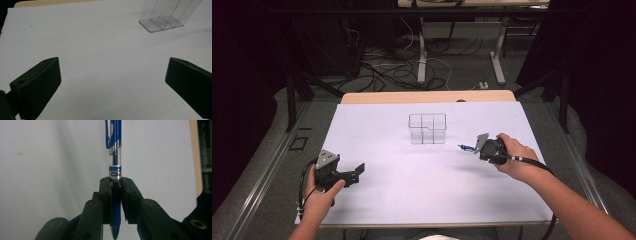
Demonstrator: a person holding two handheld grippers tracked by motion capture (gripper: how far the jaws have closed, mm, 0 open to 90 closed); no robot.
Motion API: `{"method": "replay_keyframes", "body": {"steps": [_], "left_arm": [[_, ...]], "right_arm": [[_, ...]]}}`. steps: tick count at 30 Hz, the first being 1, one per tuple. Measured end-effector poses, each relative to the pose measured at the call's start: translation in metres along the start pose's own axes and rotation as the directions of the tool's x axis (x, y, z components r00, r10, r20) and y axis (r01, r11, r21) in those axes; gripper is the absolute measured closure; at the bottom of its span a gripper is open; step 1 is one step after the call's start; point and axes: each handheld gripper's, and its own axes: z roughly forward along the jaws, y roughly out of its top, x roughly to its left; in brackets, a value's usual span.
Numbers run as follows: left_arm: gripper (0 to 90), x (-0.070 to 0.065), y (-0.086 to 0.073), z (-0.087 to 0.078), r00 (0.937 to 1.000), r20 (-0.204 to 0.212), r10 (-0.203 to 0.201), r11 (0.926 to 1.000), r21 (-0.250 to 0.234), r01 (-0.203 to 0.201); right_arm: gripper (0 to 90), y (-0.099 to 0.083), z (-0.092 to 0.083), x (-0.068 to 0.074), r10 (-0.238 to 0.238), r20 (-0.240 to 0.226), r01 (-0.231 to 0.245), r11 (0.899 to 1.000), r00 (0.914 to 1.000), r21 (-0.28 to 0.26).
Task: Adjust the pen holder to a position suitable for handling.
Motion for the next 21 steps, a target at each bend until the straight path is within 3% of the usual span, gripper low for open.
{"method": "replay_keyframes", "body": {"steps": [3,5,6,7,8,10,12,13,14,15,16,18,19,20,21], "left_arm": [[0.2,-0.002,0.001,0.000,0.9999,-0.010,0.008,1.0000,0.004,-0.008],[0.2,-0.004,0.002,0.000,0.9994,-0.021,0.028,0.9996,0.002,-0.028],[0.2,-0.005,0.003,-0.001,0.9989,-0.024,0.040,0.9992,0.006,-0.040],[0.2,-0.007,0.003,0.000,0.9985,-0.026,0.049,0.9988,0.007,-0.048],[0.2,-0.008,0.003,0.000,0.9979,-0.020,0.062,0.9979,0.018,-0.061],[0.2,-0.011,0.003,0.002,0.9953,-0.018,0.095,0.9950,0.034,-0.094],[0.2,-0.014,0.003,0.004,0.9923,-0.013,0.123,0.9914,0.046,-0.123],[0.2,-0.015,0.003,0.004,0.9918,-0.008,0.128,0.9908,0.047,-0.127],[0.2,-0.015,0.003,0.004,0.9913,-0.003,0.131,0.9903,0.045,-0.131],[0.2,-0.016,0.004,0.004,0.9918,0.001,0.128,0.9908,0.044,-0.128],[0.3,-0.016,0.004,0.004,0.9925,0.006,0.122,0.9916,0.043,-0.123],[0.3,-0.016,0.005,0.003,0.9934,0.012,0.114,0.9928,0.036,-0.115],[0.5,-0.015,0.005,0.003,0.9933,0.012,0.115,0.9928,0.034,-0.115],[0.7,-0.015,0.006,0.002,0.9940,0.020,0.107,0.9937,0.031,-0.108],[0.8,-0.015,0.007,0.002,0.9957,0.029,0.088,0.9958,0.023,-0.089]], "right_arm": [[79.4,0.005,-0.005,0.004,-0.067,0.036,0.067,0.998,0.9971,-0.003],[79.5,0.005,-0.003,0.007,-0.104,0.091,0.111,0.990,0.9904,-0.082],[79.5,0.012,-0.016,0.006,-0.150,0.039,0.146,0.986,0.9880,0.078],[79.5,0.009,-0.010,0.008,-0.165,0.100,0.169,0.985,0.9812,-0.032],[79.5,0.010,-0.011,0.010,-0.196,0.122,0.201,0.979,0.9730,-0.029],[79.5,0.013,-0.014,0.014,-0.287,0.173,0.290,0.957,0.9421,0.010],[79.5,0.015,-0.017,0.018,-0.338,0.194,0.337,0.941,0.9211,0.036],[79.5,0.016,-0.018,0.020,-0.366,0.214,0.367,0.930,0.9056,0.038],[79.5,0.017,-0.017,0.020,-0.410,0.236,0.413,0.910,0.8810,0.040],[79.4,0.018,-0.018,0.021,-0.430,0.250,0.435,0.900,0.8675,0.038],[79.5,0.019,-0.020,0.022,-0.438,0.261,0.444,0.895,0.8600,0.041],[79.5,0.022,-0.021,0.024,-0.488,0.295,0.495,0.867,0.8218,0.053],[79.5,0.023,-0.022,0.026,-0.502,0.308,0.511,0.858,0.8083,0.055],[79.5,0.024,-0.023,0.027,-0.523,0.324,0.530,0.845,0.7886,0.073],[79.5,0.025,-0.023,0.029,-0.549,0.346,0.558,0.826,0.7611,0.083]]}}
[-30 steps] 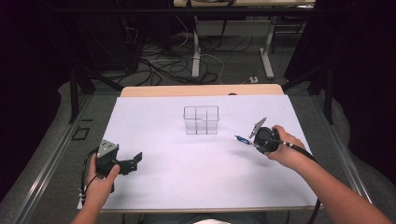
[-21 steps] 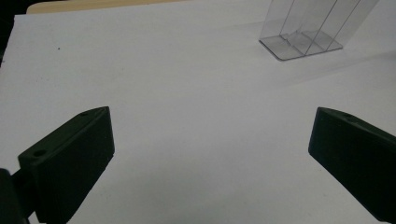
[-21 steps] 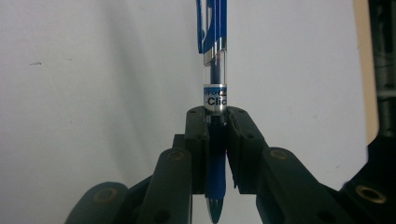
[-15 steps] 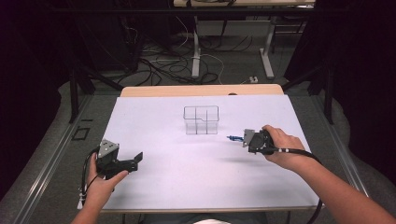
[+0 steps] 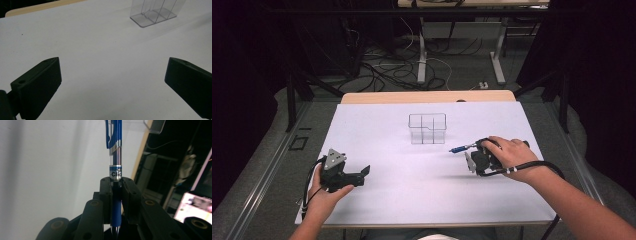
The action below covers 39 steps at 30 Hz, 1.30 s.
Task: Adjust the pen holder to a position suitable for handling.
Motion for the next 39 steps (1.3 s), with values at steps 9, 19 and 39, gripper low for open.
{"method": "replay_keyframes", "body": {"steps": [9,19,39], "left_arm": [[6.1,-0.003,0.013,0.000,0.9993,0.037,0.005,0.9999,-0.015,-0.005],[16.6,-0.014,0.028,0.007,0.9956,0.085,0.039,0.9992,-0.008,-0.039],[32.3,-0.066,0.078,0.039,0.9594,0.217,0.180,0.9824,0.010,-0.187]], "right_arm": [[79.5,0.013,-0.003,0.004,-0.244,0.105,0.241,0.970,0.9640,0.041],[79.4,0.017,-0.007,0.001,-0.261,0.152,0.261,0.965,0.9532,0.023],[79.4,0.022,-0.011,0.003,-0.282,0.159,0.285,0.959,0.9461,0.006]]}}
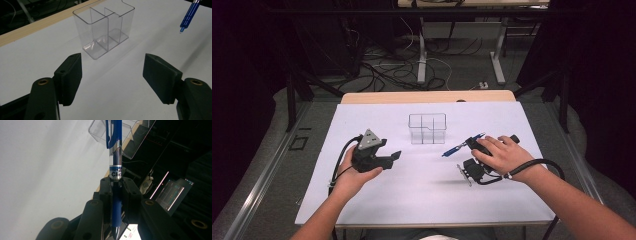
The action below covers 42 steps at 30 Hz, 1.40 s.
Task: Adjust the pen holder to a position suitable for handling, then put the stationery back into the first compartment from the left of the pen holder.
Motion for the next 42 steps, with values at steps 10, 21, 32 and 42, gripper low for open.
{"method": "replay_keyframes", "body": {"steps": [10,21,32,42], "left_arm": [[33.4,-0.017,0.026,0.016,0.9935,0.053,0.101,0.9929,0.059,-0.104],[45.4,-0.030,0.041,0.030,0.9859,0.134,0.100,0.9889,0.096,-0.114],[49.7,-0.043,0.054,0.042,0.9769,0.188,0.102,0.9848,0.120,-0.126],[53.9,-0.052,0.064,0.051,0.9635,0.246,0.105,0.9778,0.151,-0.145]], "right_arm": [[79.4,0.003,0.001,-0.002,-0.034,0.039,0.034,0.999,0.9986,-0.005],[79.4,0.011,-0.001,-0.007,-0.049,0.034,0.050,0.999,0.9982,-0.021],[79.4,0.023,0.002,-0.009,-0.094,0.063,0.097,0.994,0.9936,-0.044],[79.4,0.035,0.001,-0.011,-0.103,0.078,0.107,0.993,0.9916,-0.048]]}}
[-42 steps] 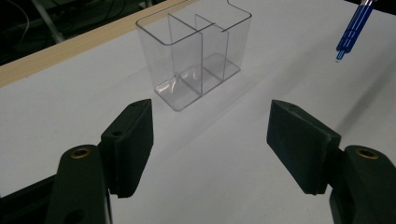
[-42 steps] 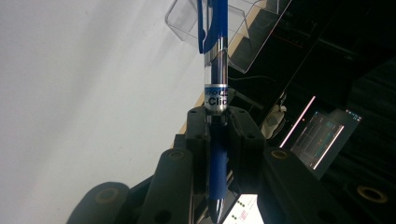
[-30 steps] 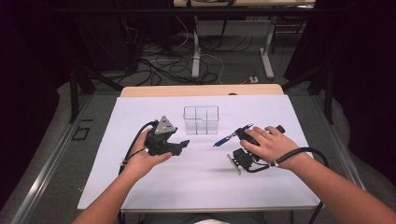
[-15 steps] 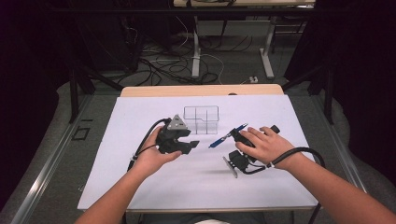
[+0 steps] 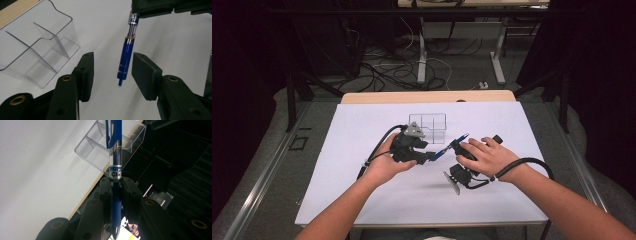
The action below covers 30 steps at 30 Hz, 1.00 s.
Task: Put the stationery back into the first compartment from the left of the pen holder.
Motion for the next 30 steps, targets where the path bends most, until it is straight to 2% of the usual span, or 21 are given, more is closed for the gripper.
{"method": "replay_keyframes", "body": {"steps": [1,2,4,5,6,8,9,10,13,14,16,17,19,20,26,30], "left_arm": [[54.3,-0.001,0.001,0.000,1.0000,0.007,-0.001,1.0000,0.003,0.001],[55.1,-0.001,0.002,0.001,0.9999,0.012,0.007,0.9999,0.008,-0.007],[55.5,-0.003,0.004,0.002,0.9998,0.017,0.010,0.9999,0.011,-0.010],[55.8,-0.004,0.005,0.004,0.9998,0.020,0.009,0.9999,0.007,-0.009],[56.0,-0.003,0.007,0.003,0.9993,0.032,0.018,0.9994,0.029,-0.019],[56.6,-0.005,0.008,0.006,0.9994,0.032,0.013,0.9996,0.025,-0.014],[57.3,-0.004,0.010,0.006,0.9987,0.044,0.026,0.9985,0.048,-0.028],[57.7,-0.004,0.010,0.008,0.9989,0.034,0.032,0.9985,0.043,-0.034],[59.0,-0.004,0.012,0.011,0.9992,0.035,0.018,0.9987,0.047,-0.019],[59.7,-0.004,0.013,0.011,0.9988,0.042,0.025,0.9982,0.054,-0.027],[60.7,-0.005,0.014,0.013,0.9987,0.046,0.020,0.9982,0.055,-0.023],[61.0,-0.005,0.016,0.013,0.9982,0.050,0.033,0.9969,0.070,-0.037],[62.2,-0.007,0.018,0.015,0.9976,0.060,0.035,0.9964,0.075,-0.039],[62.7,-0.008,0.019,0.017,0.9978,0.058,0.033,0.9971,0.067,-0.036],[68.0,-0.011,0.022,0.023,0.9961,0.076,0.045,0.9929,0.106,-0.053],[70.5,-0.011,0.023,0.026,0.9963,0.071,0.048,0.9919,0.114,-0.056]], "right_arm": [[79.4,0.001,0.000,0.000,0.002,0.002,-0.002,1.000,1.0000,-0.005],[79.4,0.002,0.001,-0.002,-0.028,0.007,0.028,1.000,0.9996,-0.012],[79.4,0.003,0.001,-0.001,-0.015,0.010,0.016,1.000,0.9998,-0.014],[79.4,0.004,0.001,-0.002,-0.026,0.008,0.026,1.000,0.9996,-0.015],[79.4,0.004,0.001,-0.003,-0.035,0.017,0.036,0.999,0.9992,-0.013],[79.4,0.005,0.002,-0.003,-0.029,0.013,0.029,0.999,0.9995,-0.014],[79.4,0.006,0.002,-0.003,-0.025,0.017,0.025,0.999,0.9995,-0.021],[79.4,0.007,0.002,-0.004,-0.043,0.020,0.044,0.999,0.9989,-0.023],[79.4,0.008,0.003,-0.004,-0.052,0.020,0.053,0.998,0.9984,-0.025],[79.4,0.008,0.003,-0.004,-0.056,0.016,0.057,0.998,0.9983,-0.029],[79.4,0.009,0.003,-0.003,-0.054,0.016,0.055,0.998,0.9984,-0.031],[79.4,0.009,0.003,-0.003,-0.058,0.018,0.058,0.998,0.9982,-0.035],[79.4,0.010,0.004,-0.003,-0.064,0.019,0.065,0.997,0.9978,-0.036],[79.4,0.010,0.004,-0.003,-0.062,0.020,0.063,0.997,0.9979,-0.039],[79.4,0.011,0.003,-0.003,-0.073,0.025,0.074,0.996,0.9970,-0.040],[79.4,0.011,0.003,-0.003,-0.074,0.023,0.075,0.996,0.9970,-0.044]]}}
